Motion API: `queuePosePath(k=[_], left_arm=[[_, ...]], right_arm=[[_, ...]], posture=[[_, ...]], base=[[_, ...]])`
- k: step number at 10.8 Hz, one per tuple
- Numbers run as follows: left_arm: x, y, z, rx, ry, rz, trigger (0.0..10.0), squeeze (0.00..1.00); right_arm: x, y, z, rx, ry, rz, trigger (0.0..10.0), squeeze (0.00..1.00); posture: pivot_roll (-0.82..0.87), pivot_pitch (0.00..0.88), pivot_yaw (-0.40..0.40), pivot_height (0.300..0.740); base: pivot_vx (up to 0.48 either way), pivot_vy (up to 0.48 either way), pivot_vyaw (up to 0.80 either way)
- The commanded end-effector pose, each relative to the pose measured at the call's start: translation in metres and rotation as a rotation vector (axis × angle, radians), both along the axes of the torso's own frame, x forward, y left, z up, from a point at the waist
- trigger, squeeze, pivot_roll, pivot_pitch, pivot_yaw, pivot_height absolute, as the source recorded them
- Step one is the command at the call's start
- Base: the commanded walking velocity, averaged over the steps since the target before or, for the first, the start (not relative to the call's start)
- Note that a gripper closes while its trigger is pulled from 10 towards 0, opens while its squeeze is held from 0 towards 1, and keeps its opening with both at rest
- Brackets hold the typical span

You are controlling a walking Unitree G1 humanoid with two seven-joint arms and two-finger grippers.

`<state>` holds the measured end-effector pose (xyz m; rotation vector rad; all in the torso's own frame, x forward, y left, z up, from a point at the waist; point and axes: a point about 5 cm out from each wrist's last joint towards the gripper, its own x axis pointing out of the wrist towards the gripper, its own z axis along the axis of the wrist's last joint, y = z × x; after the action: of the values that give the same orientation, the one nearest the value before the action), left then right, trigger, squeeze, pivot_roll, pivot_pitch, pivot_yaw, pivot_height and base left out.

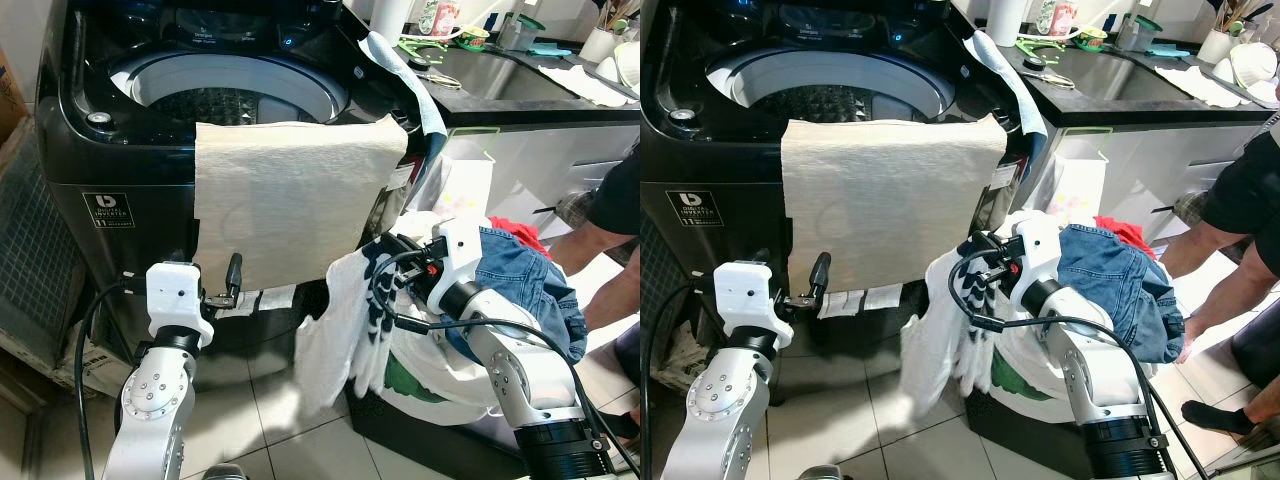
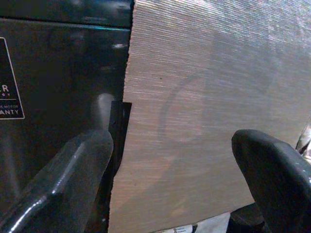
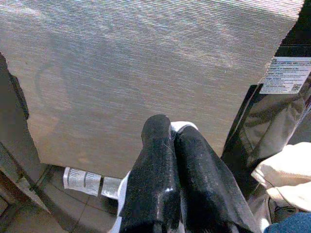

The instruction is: Clothes washing

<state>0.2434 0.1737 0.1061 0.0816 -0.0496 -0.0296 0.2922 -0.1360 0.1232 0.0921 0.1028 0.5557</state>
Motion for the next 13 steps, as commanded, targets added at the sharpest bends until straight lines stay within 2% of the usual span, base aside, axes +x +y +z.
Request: queuePosePath(k=[1, 13], left_arm=[[0.0108, -0.0129, -0.0032, 0.046, 0.039, -0.027, 10.0, 0.00], [0.0124, -0.0124, -0.0067, 0.066, 0.052, -0.037, 10.0, 0.00]], right_arm=[[0.0144, 0.0190, -0.0241, -0.040, 0.057, 0.005, 10.0, 0.00], [0.0169, 0.0215, -0.0254, -0.058, 0.060, -0.005, 10.0, 0.00]], posture=[[0.23, 0.000, -0.167, 0.740], [0.23, 0.000, -0.167, 0.740]], base=[[0.000, 0.000, 0.00], [0.000, 0.000, 0.00]])
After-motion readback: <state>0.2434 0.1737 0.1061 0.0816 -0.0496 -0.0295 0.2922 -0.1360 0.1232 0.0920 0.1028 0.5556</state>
